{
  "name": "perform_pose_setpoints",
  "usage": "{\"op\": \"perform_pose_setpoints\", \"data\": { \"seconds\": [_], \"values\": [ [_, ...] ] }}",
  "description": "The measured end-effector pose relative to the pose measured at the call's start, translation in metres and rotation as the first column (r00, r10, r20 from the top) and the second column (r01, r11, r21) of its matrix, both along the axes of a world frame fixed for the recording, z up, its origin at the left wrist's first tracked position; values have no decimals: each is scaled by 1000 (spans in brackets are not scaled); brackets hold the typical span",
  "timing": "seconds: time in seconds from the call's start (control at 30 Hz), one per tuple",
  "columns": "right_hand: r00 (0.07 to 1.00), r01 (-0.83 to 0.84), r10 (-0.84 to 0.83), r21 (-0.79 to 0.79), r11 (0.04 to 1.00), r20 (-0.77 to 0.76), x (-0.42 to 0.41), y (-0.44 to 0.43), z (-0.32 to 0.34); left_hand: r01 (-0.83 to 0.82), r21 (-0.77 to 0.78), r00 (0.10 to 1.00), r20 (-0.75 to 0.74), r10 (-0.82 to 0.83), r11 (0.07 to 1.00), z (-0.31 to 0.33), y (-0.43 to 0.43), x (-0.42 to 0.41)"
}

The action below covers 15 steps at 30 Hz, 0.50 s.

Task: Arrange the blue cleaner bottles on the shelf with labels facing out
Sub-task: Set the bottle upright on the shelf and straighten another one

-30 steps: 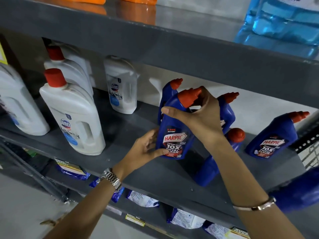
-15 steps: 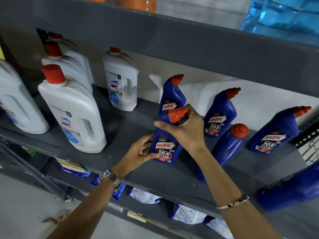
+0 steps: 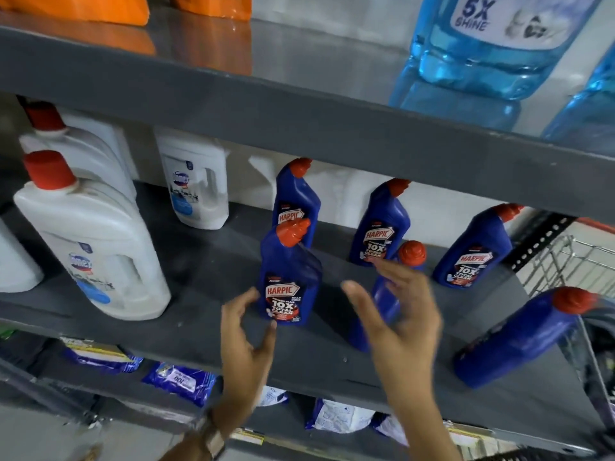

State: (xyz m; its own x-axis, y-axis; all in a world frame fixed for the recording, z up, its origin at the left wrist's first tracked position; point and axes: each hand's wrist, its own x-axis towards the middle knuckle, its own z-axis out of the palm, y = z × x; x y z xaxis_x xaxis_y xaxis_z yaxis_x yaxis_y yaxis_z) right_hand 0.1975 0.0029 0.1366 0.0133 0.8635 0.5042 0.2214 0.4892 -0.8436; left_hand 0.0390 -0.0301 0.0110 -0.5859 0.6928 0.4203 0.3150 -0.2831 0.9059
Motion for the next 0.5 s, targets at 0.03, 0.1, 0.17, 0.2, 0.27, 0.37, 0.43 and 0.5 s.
{"op": "perform_pose_setpoints", "data": {
  "seconds": [0.03, 0.1, 0.17, 0.2, 0.27, 0.37, 0.43, 0.5],
  "values": [
    [998, 25, -24, 26, 999, -64, 22, -1, -1, 13, -9, 1000, -19, -13, 1000, 1, -7, 18],
    [981, -1, 1, -3, 1000, -193, 61, 10, -1, 177, -136, 981, -53, -186, 975, 2, -10, 49],
    [965, -94, 68, -93, 991, -252, 89, 31, 2, 349, -251, 927, -49, -372, 903, -2, -1, 77],
    [967, -148, 117, -127, 981, -225, 96, 43, 5, 391, -289, 908, -33, -417, 874, -2, 6, 89],
    [959, -274, 254, -185, 944, -125, 102, 67, 10, 409, -320, 900, -13, -436, 854, 0, 22, 106],
    [882, -441, 471, -311, 842, 25, 102, 98, 19, 383, -293, 919, 18, -395, 876, -1, 40, 120],
    [822, -481, 557, -376, 792, 119, 99, 111, 20, 331, -280, 939, 5, -343, 901, -3, 47, 123],
    [788, -505, 599, -405, 762, 145, 95, 118, 21, 260, -254, 960, -32, -277, 931, -5, 51, 120]
  ]
}}
